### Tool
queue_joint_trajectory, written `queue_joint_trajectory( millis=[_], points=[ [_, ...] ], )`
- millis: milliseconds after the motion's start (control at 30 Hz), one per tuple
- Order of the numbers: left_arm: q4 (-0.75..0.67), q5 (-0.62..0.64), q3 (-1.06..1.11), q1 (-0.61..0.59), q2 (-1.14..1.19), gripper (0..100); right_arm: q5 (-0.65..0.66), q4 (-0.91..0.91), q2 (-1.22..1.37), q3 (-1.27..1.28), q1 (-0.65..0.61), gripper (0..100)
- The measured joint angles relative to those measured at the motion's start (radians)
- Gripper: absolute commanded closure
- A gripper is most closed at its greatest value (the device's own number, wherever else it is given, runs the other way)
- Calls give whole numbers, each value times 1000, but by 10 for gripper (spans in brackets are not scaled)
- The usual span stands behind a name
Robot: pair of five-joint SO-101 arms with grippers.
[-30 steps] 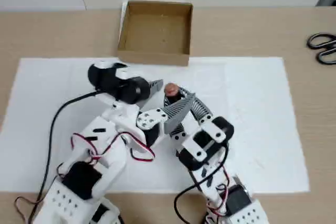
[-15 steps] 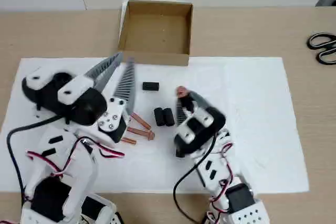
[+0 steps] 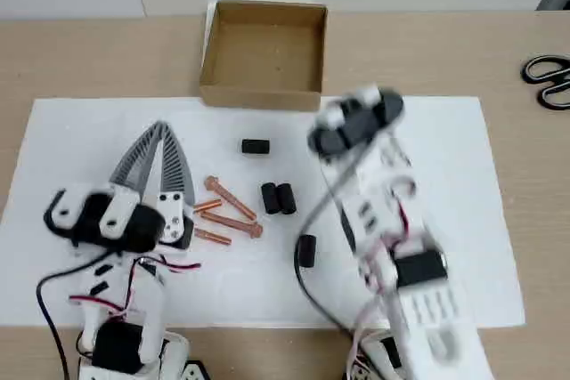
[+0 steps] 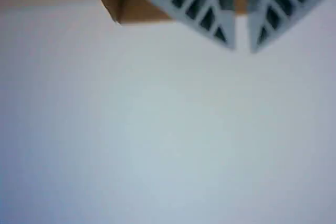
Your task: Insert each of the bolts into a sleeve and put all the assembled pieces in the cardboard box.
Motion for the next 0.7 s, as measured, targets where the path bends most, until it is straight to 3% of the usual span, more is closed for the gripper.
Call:
queue_joint_trajectory(
  millis=[367,700],
  points=[
    [-6,0,26,-201,-6,994,-5,-38,1003,-829,-11,996],
    [-6,2,26,-229,-6,994,-8,-40,1774,-1688,-9,995]
  ],
)
